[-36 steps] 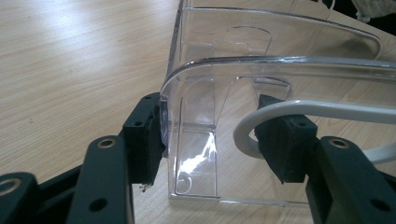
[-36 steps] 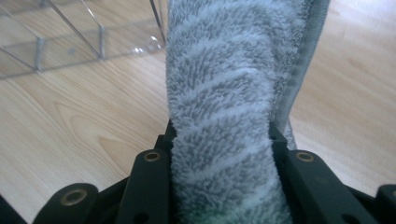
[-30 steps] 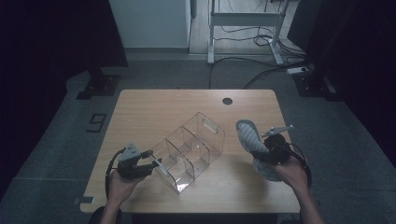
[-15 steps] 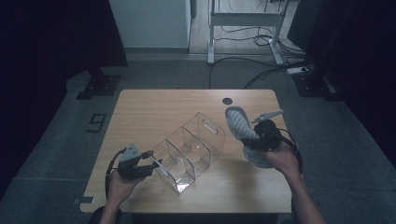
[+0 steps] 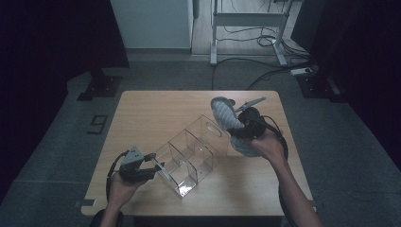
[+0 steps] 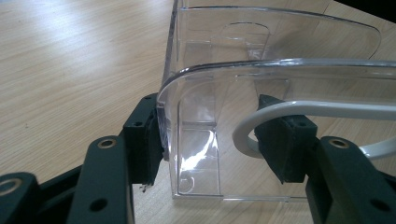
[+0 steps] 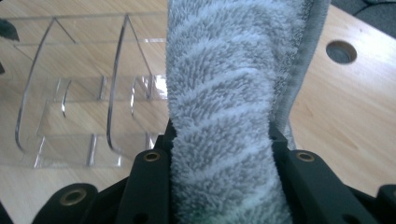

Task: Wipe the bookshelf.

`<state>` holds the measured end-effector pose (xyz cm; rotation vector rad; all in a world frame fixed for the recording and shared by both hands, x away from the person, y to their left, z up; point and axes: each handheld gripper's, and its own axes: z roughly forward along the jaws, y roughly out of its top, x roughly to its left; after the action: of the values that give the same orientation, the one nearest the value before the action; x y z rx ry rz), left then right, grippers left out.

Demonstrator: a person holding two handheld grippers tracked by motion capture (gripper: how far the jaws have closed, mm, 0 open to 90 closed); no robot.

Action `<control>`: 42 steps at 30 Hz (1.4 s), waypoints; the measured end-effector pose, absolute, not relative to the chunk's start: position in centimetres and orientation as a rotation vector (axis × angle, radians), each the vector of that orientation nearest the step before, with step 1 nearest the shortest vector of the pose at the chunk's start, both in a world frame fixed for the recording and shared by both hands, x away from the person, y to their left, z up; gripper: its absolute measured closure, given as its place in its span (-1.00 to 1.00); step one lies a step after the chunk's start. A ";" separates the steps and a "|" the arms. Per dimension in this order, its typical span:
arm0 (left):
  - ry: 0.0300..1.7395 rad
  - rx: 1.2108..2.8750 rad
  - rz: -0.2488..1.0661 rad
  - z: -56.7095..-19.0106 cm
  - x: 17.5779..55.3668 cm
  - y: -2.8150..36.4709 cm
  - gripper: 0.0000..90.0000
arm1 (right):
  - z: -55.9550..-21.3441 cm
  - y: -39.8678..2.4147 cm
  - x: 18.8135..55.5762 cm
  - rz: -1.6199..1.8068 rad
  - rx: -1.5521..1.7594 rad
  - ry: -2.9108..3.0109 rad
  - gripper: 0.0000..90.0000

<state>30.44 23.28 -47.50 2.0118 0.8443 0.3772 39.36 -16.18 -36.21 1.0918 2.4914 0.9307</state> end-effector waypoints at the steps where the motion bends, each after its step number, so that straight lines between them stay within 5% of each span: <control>1: 0.843 2.012 0.376 -47.5 30.4 23.3 -0.02 | -36.1 -15.8 39.6 0.929 1.089 2.492 0.43; 28: 0.834 2.016 0.376 -47.5 30.4 23.2 -0.03 | -38.2 -8.4 45.8 0.841 1.039 2.510 0.40; 42: 0.859 2.023 0.396 -47.4 30.3 22.9 -0.02 | -39.6 -7.4 46.2 0.723 1.012 2.542 0.40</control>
<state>30.25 22.91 -47.38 2.0234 0.8591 0.3965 46.20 -7.41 -39.60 1.0118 2.5417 0.7235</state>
